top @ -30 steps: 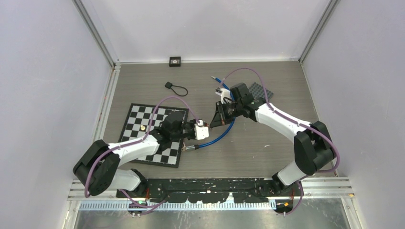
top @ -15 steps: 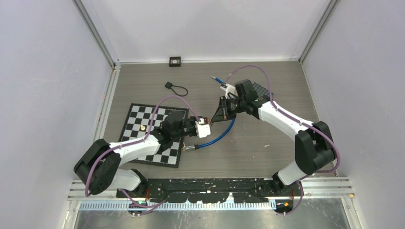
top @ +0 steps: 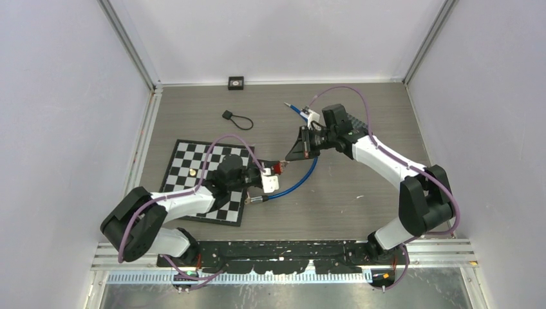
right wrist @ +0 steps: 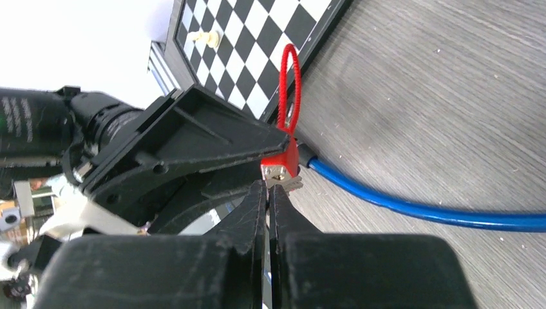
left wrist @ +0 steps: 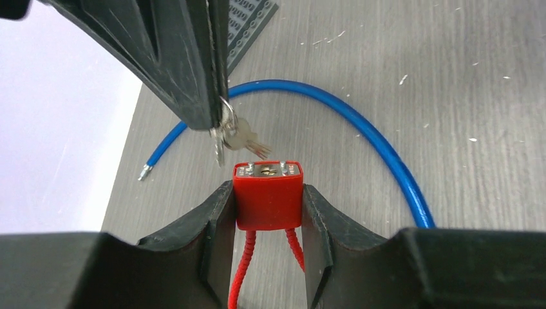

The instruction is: Unlock with the key

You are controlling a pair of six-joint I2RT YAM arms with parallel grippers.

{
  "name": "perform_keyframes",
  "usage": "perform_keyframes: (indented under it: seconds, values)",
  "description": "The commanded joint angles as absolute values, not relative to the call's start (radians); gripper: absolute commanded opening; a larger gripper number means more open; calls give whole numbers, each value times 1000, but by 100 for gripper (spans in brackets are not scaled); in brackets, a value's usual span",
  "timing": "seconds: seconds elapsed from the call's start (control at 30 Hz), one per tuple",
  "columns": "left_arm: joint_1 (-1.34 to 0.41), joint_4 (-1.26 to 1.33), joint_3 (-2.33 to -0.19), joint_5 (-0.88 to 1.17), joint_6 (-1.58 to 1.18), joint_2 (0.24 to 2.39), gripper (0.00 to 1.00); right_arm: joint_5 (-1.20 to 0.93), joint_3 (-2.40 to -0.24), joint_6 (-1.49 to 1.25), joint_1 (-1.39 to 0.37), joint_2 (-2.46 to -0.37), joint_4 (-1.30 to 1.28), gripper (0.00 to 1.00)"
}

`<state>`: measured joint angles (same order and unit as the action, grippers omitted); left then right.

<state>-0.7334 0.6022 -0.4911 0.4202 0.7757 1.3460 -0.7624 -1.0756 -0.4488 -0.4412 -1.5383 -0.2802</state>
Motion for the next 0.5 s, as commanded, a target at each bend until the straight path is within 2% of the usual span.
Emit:
perform_keyframes:
  seconds: [0.0,0.27,0.47]
  values:
    - [-684,778,-454,612,715,1303,0,-833,-1114,-342,-432,-1443,-305,0]
    - [-661,1008,-354,977,657,1233,0,-911,-1108,-221,-342,-1347,-380,1]
    - [-667,1079,-327,1024,645,1210,0,-957,-1079,-153,-307,-1344,-421,0]
